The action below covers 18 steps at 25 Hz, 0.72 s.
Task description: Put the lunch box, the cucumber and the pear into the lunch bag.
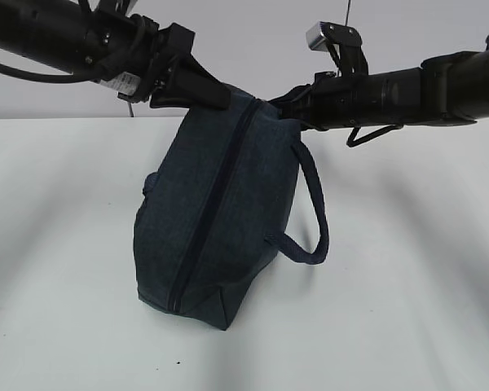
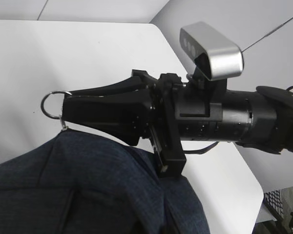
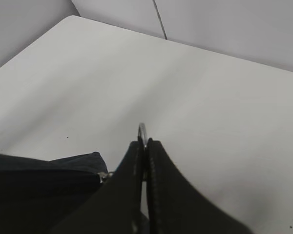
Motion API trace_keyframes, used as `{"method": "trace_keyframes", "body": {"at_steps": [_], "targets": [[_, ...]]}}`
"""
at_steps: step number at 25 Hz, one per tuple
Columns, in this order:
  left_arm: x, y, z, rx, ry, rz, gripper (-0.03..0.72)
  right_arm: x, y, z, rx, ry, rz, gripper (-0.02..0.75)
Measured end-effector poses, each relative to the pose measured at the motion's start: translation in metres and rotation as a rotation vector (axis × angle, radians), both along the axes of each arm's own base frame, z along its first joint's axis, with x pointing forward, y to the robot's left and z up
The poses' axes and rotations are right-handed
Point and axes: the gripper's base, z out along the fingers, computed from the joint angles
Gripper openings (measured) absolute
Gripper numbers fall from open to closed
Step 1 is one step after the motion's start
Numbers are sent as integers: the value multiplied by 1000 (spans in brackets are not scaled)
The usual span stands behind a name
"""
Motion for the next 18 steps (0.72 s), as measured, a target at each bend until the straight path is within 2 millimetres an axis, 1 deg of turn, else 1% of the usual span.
{"method": "trace_keyframes", "body": {"at_steps": [5,10,12,13,16,17,18], "targets": [[1,0,0,0,-3,6,8,1,0,1,1,-4,0,6],[5,-2,-7,-14,19,20,8,2,-1,-1,-3,-2,-3,6],[8,-3,-9,-22,26,26,8,3,-2,-3,-3,2,-5,27],[9,-3,-9,-22,25,34,8,4,-3,-3,-6,1,-9,58],[13,-2,-13,-20,23,59,8,6,-7,-4,-20,-10,-35,207],[15,-3,-15,-23,28,68,8,6,-7,-4,-25,-17,-38,270],[17,-3,-18,-25,34,79,8,7,-8,-4,-27,-20,-41,307]]}}
